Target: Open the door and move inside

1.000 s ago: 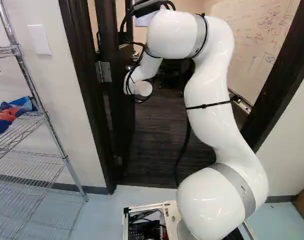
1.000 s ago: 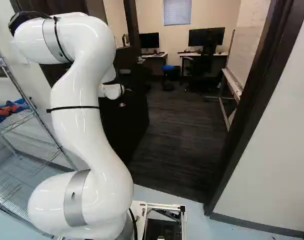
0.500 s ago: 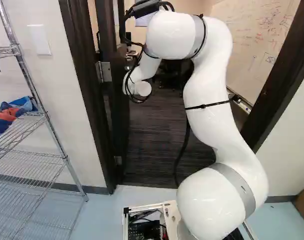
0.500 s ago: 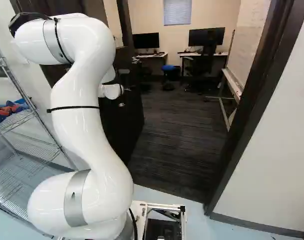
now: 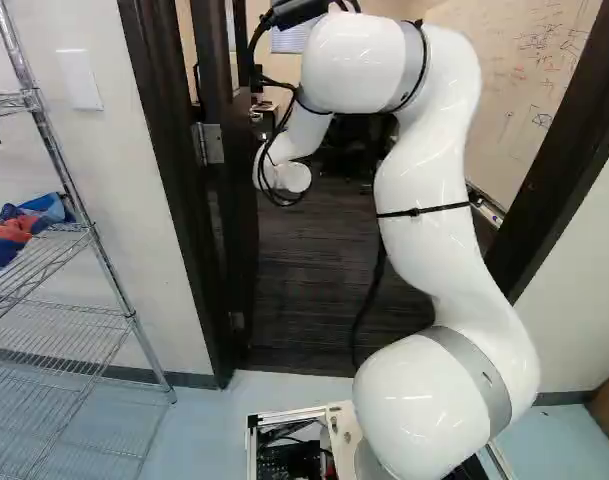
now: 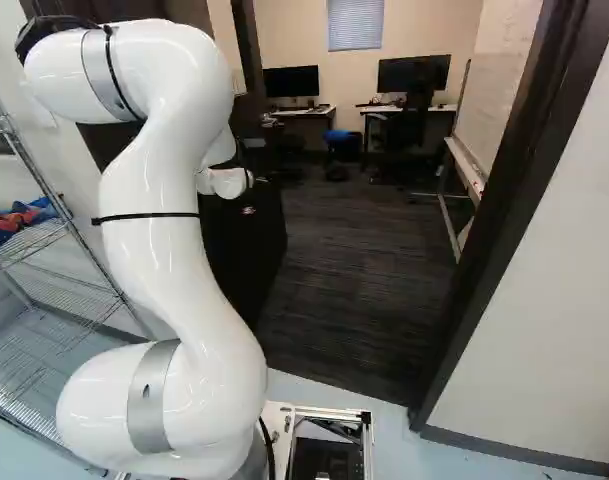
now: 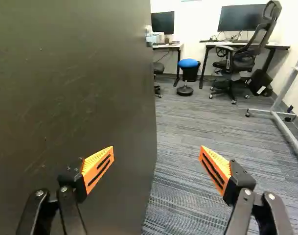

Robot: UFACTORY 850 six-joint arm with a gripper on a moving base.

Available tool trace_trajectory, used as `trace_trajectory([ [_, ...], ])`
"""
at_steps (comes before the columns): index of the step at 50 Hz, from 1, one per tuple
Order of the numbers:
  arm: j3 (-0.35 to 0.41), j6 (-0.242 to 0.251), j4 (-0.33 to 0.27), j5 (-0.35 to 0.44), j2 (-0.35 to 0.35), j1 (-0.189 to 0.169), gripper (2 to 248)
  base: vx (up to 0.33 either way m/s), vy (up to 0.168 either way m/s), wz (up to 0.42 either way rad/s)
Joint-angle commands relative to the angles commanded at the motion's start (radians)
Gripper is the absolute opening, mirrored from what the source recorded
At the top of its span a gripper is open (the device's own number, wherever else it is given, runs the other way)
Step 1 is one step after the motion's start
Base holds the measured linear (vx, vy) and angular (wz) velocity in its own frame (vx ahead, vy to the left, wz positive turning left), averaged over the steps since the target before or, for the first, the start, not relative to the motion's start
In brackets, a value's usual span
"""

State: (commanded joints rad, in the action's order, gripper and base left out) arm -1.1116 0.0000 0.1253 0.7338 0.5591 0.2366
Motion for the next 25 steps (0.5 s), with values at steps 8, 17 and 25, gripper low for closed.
trace_trajectory([
  [8, 0.033, 0.0, 0.0, 0.0, -0.025, -0.017, 247, 0.0, 0.0, 0.0],
  [17, 0.077, 0.0, 0.0, 0.0, -0.058, -0.035, 247, 0.0, 0.0, 0.0],
  [25, 0.118, 0.0, -0.009, 0.0, -0.091, -0.049, 247, 0.0, 0.0, 0.0],
])
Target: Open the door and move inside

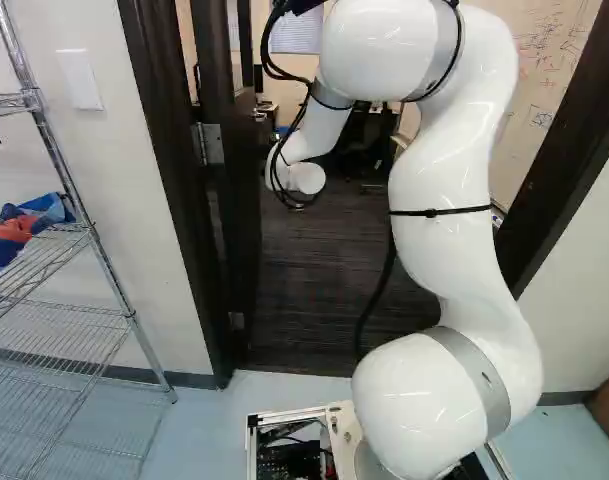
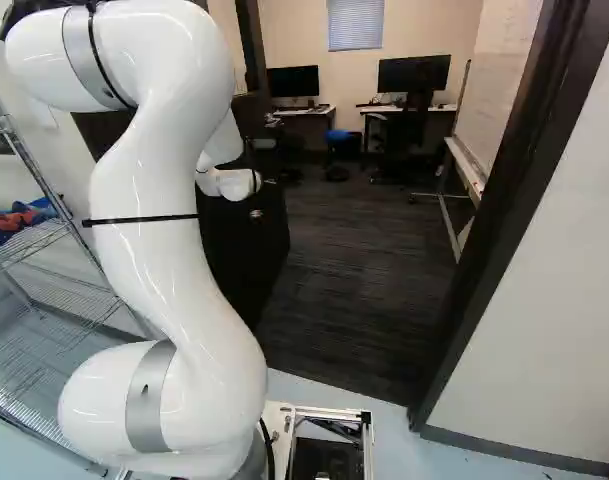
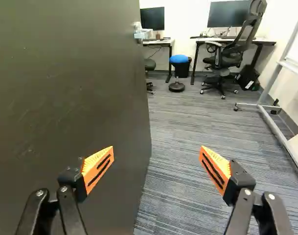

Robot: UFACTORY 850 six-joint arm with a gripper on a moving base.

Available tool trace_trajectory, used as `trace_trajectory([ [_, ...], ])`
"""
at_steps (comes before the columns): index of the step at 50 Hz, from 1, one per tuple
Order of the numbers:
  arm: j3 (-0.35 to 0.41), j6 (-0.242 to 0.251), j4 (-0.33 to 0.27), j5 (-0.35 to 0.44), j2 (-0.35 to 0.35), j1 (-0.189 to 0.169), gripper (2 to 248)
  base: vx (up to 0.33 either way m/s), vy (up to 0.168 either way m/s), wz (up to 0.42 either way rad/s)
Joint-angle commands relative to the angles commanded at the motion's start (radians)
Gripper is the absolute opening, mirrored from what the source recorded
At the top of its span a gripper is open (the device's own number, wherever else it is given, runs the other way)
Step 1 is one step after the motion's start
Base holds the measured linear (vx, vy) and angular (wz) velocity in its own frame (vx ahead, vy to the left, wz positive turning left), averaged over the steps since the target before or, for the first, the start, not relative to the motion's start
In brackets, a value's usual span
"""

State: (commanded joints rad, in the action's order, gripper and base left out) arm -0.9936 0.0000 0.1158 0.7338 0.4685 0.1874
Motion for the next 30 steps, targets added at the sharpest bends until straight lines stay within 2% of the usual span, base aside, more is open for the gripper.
trace_trajectory([
  [30, 0.154, 0.0, -0.093, 0.0, -0.123, -0.054, 247, 0.0, 0.0, 0.0],
])
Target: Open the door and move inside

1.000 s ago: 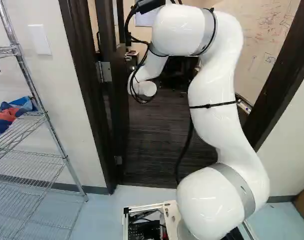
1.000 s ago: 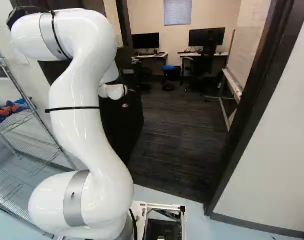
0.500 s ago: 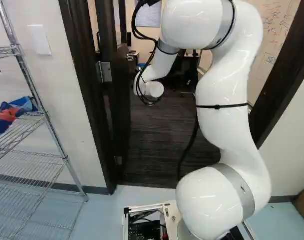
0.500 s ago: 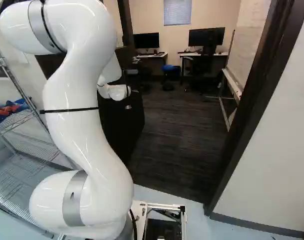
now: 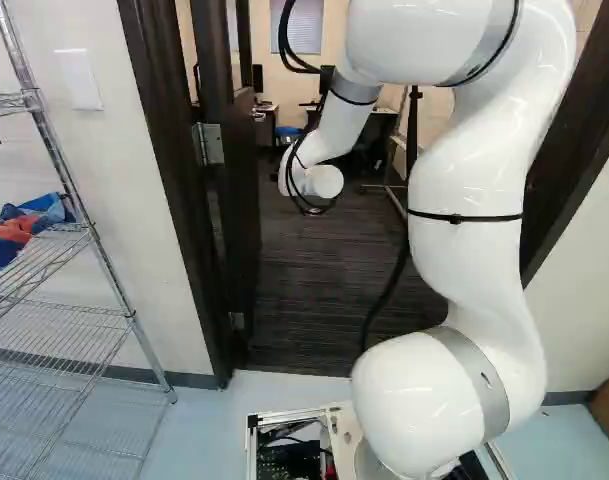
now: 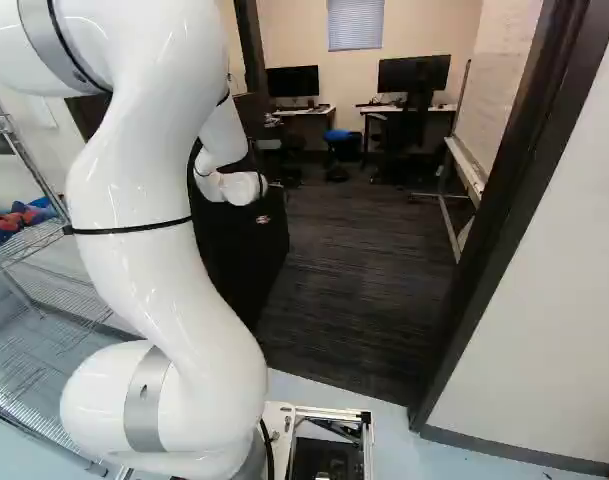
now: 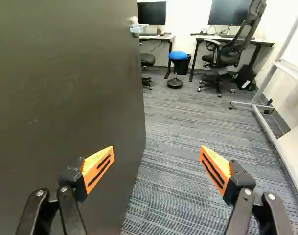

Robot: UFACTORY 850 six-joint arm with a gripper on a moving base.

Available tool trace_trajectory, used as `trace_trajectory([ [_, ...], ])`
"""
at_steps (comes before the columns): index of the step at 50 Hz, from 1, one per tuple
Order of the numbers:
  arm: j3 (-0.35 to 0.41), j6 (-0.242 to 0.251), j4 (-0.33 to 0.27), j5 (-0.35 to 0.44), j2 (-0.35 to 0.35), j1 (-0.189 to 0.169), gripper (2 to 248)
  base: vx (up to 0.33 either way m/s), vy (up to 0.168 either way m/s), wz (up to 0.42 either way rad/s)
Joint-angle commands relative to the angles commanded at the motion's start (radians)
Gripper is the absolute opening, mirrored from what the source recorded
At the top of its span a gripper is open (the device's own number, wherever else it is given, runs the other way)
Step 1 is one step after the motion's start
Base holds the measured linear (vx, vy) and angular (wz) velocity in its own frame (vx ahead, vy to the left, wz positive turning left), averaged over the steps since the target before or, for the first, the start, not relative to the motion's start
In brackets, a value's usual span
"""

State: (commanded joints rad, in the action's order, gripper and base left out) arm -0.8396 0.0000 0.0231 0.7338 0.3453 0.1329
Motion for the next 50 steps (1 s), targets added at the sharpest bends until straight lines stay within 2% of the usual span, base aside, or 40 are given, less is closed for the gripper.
trace_trajectory([
  [30, 0.146, 0.0, -0.121, 0.0, -0.123, -0.063, 247, 0.0, 0.0, 0.0],
  [50, 0.238, 0.0, -0.133, 0.0, -0.205, -0.11, 247, 0.0, 0.0, 0.0],
])
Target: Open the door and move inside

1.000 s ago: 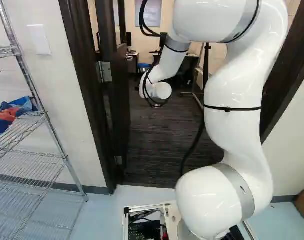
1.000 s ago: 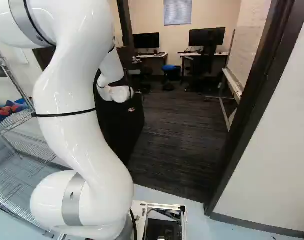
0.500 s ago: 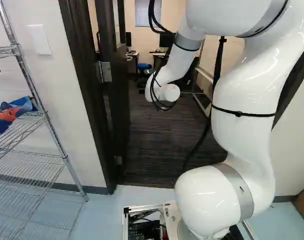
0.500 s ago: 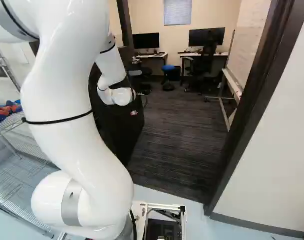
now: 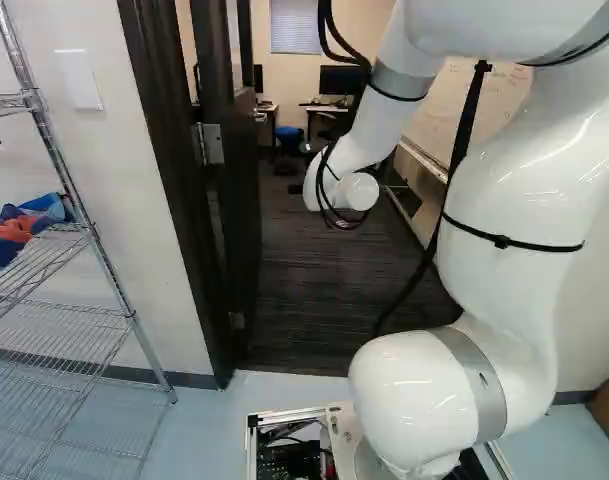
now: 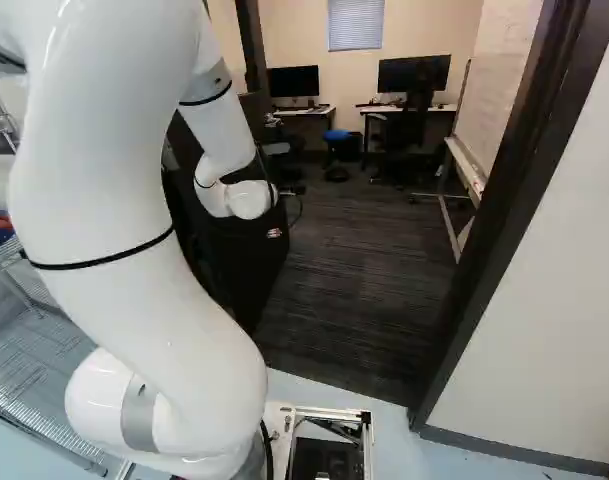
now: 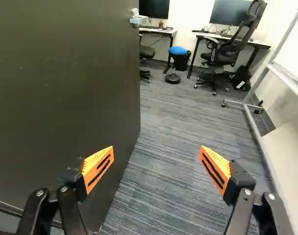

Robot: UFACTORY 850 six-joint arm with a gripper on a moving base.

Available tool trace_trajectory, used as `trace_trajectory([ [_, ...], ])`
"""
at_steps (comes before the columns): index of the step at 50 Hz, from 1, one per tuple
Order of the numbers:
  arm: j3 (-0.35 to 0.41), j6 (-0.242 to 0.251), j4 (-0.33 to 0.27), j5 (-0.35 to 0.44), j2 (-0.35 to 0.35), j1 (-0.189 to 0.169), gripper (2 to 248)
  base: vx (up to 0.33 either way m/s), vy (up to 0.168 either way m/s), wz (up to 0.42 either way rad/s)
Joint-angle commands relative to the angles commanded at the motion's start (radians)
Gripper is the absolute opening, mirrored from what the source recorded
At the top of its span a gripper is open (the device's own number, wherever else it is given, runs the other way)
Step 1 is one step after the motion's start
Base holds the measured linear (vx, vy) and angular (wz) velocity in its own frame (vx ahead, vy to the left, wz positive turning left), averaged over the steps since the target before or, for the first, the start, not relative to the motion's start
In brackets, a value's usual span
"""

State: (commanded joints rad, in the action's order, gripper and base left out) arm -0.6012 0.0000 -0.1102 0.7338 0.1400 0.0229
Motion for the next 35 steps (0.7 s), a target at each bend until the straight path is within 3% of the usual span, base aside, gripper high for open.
trace_trajectory([
  [13, 0.056, 0.0, 0.0, 0.0, -0.051, -0.033, 247, 0.0, 0.0, 0.0],
  [35, 0.08, 0.0, 0.006, 0.007, -0.071, -0.032, 247, 0.0, 0.0, 0.0],
])
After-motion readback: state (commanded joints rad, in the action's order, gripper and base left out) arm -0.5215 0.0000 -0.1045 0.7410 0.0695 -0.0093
